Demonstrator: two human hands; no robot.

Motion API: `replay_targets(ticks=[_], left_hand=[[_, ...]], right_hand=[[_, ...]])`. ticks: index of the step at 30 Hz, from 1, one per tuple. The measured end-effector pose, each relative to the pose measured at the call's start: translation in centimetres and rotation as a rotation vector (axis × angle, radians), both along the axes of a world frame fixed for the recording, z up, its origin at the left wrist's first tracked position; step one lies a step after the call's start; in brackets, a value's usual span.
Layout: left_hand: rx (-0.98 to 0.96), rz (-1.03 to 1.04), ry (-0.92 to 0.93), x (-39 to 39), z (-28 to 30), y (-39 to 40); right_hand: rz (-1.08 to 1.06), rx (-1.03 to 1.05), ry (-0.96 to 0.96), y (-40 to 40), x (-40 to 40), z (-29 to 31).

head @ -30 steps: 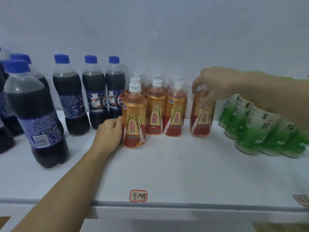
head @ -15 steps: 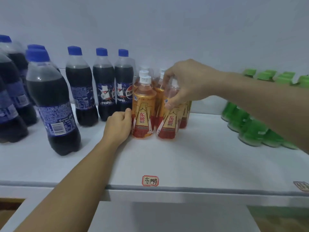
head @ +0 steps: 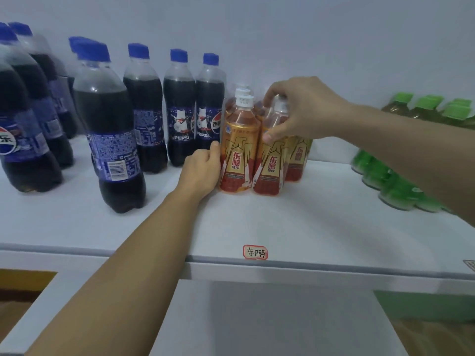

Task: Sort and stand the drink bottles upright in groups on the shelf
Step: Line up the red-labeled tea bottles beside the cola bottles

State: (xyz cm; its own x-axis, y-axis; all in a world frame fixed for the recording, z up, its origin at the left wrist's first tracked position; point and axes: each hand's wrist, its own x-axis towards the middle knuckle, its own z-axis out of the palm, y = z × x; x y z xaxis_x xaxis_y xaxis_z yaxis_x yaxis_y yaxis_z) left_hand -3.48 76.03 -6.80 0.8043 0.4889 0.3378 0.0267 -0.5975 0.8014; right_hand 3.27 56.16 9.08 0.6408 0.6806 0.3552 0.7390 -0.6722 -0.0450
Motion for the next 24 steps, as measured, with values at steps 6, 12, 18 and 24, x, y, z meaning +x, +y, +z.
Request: replay_targets(ticks=[6,12,18,24], left_hand=[[0.004,0.016,0.009,0.1,-0.2,0.1],[0.011,0.05,0.008,-0.3,-0.1,-0.2],[-0.019,0.081,0.018,-1.2,0.4,-0.8],[0.105,0.261,0.015,-2.3,1.0,-2.0]], right_hand=[[-0.004,0.155,-0.03,-1.3,-1.0,-2.0],[0.001,0.588,-0.02,-3.9,-3.7,-5.9],[-0.153,0.889,0.512,-5.4,-6.7,-12.7],[-0.136,0.835,0.648,-6.2,-6.6,-16.3]])
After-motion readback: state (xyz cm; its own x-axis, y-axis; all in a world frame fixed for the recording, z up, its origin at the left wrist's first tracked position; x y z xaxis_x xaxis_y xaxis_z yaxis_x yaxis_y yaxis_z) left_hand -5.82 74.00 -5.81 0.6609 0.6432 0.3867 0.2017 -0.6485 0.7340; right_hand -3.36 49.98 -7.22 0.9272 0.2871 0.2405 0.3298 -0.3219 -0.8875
